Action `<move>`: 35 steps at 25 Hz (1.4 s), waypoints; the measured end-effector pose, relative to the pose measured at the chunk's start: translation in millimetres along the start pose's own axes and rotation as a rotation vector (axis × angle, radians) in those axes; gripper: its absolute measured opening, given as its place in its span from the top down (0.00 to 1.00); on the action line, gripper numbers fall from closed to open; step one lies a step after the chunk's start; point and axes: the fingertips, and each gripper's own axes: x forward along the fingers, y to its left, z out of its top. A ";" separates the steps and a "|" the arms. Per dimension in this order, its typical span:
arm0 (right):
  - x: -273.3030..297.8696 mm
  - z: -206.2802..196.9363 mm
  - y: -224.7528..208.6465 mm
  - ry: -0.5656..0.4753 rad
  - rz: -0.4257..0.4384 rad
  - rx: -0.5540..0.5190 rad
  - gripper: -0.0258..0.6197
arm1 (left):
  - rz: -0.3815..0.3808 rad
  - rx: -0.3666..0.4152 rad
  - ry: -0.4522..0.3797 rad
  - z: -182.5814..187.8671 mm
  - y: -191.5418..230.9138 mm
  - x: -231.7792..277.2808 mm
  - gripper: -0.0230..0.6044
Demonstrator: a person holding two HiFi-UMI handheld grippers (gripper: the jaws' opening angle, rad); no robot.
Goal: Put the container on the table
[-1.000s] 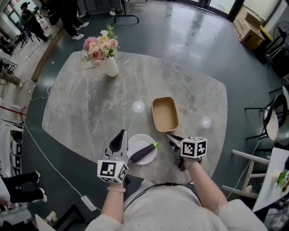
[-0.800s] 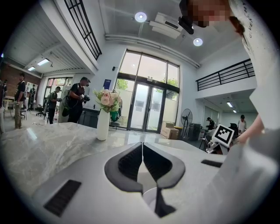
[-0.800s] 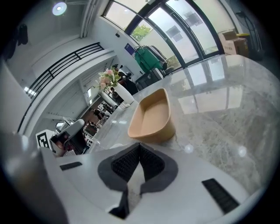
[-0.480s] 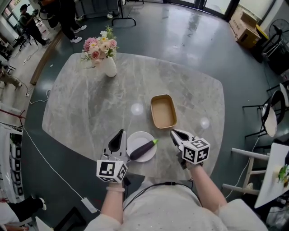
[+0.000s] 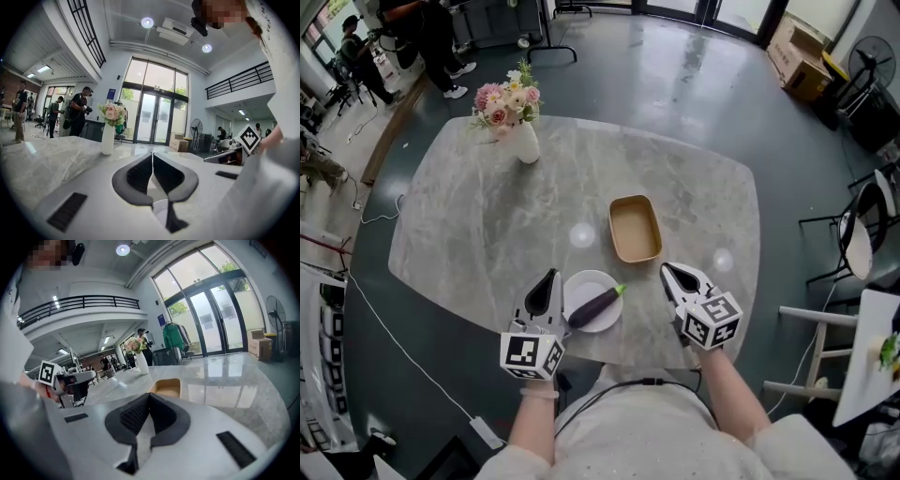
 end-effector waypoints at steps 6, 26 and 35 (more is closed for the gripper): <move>-18.1 22.4 2.0 -0.096 -0.030 -0.052 0.95 | -0.003 0.007 -0.023 7.9 -3.1 -7.3 0.95; -56.4 65.7 12.7 -0.270 -0.102 -0.171 0.95 | 0.000 0.040 -0.083 30.5 -5.2 -24.6 0.95; -62.8 73.5 19.7 -0.298 -0.109 -0.181 0.95 | 0.006 0.048 -0.105 38.3 -2.9 -31.6 0.95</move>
